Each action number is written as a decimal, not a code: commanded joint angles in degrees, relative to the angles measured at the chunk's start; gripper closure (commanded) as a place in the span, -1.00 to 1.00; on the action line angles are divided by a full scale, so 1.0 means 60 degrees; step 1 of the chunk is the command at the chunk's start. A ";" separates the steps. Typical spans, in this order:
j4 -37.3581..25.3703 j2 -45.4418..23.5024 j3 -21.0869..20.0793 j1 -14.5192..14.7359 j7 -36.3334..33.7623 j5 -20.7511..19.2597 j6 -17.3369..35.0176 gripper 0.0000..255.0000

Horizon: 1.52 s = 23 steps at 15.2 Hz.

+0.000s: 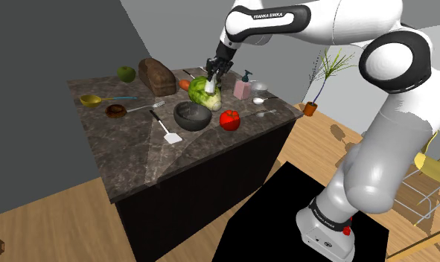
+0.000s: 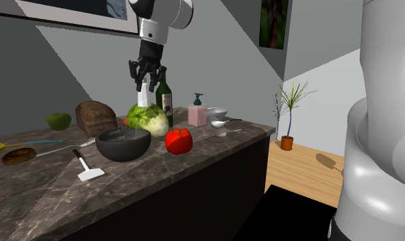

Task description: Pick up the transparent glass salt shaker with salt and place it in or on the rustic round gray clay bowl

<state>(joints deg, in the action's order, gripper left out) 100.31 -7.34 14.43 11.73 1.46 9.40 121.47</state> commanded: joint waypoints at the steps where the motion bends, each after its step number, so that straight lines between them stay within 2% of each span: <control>1: -0.0001 -0.0003 -0.0163 0.0251 -0.0479 -0.0140 0.0063 1.00; 6: -0.0384 -0.0251 -0.0567 0.0860 -0.1637 -0.0455 0.0034 1.00; 23: 0.1084 -0.0719 -0.0627 0.0851 -0.1361 -0.0191 0.1951 1.00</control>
<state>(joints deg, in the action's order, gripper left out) 106.61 -11.52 10.69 16.83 -6.75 8.19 132.78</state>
